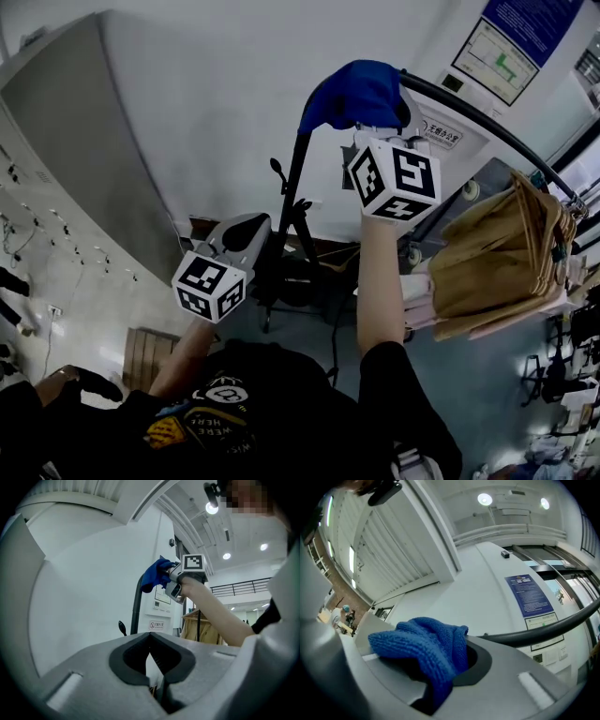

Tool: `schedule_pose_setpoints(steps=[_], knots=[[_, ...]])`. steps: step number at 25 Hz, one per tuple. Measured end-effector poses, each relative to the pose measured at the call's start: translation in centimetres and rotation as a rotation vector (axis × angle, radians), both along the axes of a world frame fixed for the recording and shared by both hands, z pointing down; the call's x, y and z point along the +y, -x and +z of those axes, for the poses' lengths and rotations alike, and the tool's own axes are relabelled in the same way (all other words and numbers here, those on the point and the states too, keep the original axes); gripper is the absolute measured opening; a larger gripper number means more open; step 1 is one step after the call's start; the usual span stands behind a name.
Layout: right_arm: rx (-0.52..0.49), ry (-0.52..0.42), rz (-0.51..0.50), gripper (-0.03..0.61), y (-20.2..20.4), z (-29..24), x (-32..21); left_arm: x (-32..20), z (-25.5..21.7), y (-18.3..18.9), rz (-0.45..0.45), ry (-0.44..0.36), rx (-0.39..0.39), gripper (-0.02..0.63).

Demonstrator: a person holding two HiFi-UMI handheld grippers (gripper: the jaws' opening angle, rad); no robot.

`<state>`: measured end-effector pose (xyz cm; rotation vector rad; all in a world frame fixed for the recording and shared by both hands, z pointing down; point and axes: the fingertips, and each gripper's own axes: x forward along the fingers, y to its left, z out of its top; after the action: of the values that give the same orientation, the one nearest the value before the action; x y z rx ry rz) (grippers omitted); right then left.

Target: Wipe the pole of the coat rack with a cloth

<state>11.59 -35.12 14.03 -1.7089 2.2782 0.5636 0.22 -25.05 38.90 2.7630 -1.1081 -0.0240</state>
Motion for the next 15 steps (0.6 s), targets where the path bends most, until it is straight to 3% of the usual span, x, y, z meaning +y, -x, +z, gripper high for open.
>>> schedule_pose_setpoints(steps=[5,9,15], knots=[[0.103,0.134,-0.029,0.038,3.9,7.8,-1.5,-0.2,0.7,0.7,-0.018,0.016,0.004,0.005],[0.079,0.243,-0.025,0.034,3.9,14.9,-1.6,0.0,1.6,0.9,-0.023,0.04,0.004,0.003],[0.121,0.441,-0.014,0.034,3.1,25.6,-1.7,0.0,2.2,1.1,-0.028,0.053,0.0,0.003]])
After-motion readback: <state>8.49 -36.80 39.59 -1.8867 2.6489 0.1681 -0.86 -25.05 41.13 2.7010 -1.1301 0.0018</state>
